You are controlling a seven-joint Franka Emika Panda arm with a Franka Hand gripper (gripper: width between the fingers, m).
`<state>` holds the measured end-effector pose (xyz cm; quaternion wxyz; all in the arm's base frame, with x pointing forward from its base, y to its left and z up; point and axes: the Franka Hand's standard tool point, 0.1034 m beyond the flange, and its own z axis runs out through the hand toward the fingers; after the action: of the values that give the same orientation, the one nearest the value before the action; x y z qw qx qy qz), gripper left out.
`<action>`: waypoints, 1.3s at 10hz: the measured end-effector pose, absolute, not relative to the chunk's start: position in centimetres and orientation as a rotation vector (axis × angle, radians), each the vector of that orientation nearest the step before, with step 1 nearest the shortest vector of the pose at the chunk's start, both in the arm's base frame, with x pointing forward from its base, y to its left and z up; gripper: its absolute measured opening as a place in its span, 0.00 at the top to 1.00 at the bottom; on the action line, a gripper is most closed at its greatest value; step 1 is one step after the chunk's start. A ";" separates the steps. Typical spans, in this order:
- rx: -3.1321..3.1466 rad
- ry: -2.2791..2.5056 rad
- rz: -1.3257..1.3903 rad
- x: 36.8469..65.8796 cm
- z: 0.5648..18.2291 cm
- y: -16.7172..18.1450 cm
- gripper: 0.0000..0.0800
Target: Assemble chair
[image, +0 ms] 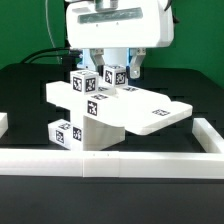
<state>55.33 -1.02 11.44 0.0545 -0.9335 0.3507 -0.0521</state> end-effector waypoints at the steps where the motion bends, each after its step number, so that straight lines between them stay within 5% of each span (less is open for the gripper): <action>1: -2.900 0.888 -0.174 55.4 11.6 -1.0 0.20; 7: -3.071 0.185 -0.202 55.4 11.6 -1.1 0.19; 13: -3.046 0.104 0.059 54.6 11.7 -0.3 0.19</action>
Offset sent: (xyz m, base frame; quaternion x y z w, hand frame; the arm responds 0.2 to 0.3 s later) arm 0.0000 0.0000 0.0000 0.0000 0.0000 -0.1296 0.9916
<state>54.65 -0.27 11.73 0.0467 -0.9981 0.0339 0.0194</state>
